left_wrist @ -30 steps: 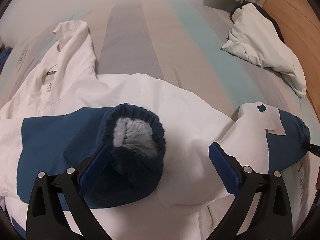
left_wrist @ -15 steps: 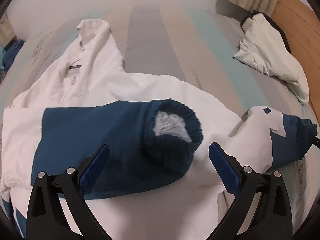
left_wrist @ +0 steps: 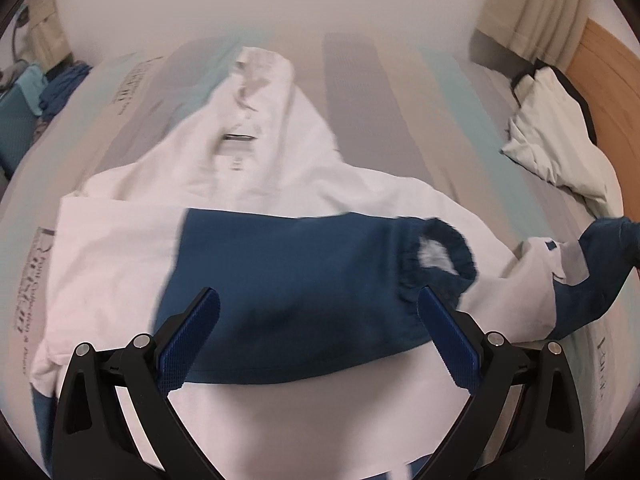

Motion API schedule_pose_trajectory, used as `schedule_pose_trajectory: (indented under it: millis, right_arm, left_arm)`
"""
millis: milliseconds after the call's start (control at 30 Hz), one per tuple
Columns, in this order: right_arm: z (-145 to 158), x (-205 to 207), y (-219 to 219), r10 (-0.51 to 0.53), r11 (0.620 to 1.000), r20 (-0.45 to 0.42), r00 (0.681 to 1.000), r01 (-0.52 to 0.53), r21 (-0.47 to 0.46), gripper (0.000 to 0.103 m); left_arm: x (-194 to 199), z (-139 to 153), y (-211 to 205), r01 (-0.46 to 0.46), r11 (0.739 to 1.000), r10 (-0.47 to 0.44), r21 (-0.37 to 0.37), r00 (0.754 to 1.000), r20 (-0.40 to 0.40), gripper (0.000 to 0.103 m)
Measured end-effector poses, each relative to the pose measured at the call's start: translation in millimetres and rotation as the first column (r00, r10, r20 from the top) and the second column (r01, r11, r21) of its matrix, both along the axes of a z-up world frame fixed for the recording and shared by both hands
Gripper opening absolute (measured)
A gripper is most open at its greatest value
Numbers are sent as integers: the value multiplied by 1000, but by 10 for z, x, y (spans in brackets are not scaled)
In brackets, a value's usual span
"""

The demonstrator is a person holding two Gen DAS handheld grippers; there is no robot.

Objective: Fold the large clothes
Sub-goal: 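Fold the held sleeve across the jacket body with the right tool and release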

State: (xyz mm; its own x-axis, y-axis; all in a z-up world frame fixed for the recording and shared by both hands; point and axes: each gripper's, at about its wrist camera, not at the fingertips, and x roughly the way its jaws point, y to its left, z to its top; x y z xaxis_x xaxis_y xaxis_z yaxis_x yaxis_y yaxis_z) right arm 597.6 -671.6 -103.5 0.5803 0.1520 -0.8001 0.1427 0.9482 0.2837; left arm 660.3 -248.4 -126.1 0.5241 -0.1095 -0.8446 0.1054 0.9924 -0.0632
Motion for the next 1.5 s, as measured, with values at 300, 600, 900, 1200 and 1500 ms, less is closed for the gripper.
schedule_pose_trajectory:
  millis: [300,600,900,1200,1500]
  right_arm:
    - [235,324,1433,176,984,33,984,-175,-12,3]
    - [311,627,3037,307,952,30,951,-307,11,3]
    - [218,918,4364,408,913,10,913,-408,33,3]
    - [-91,1166,5456,497,868,-56,866,-495,44,3]
    - [-690,1250,6304,573,818,-163,803,-573,46,3]
  left_arm:
    - [-22,104,1011,-36,999,36,16,999,7,97]
    - [8,291,2280,-91,995,91,33,996,3,97]
    - [4,280,3433,-152,988,152,18,988,-8,97]
    - [22,49,4221,-187,982,187,-3,982,-38,97]
    - [64,-184,4779,-204,979,205,13,977,-58,97]
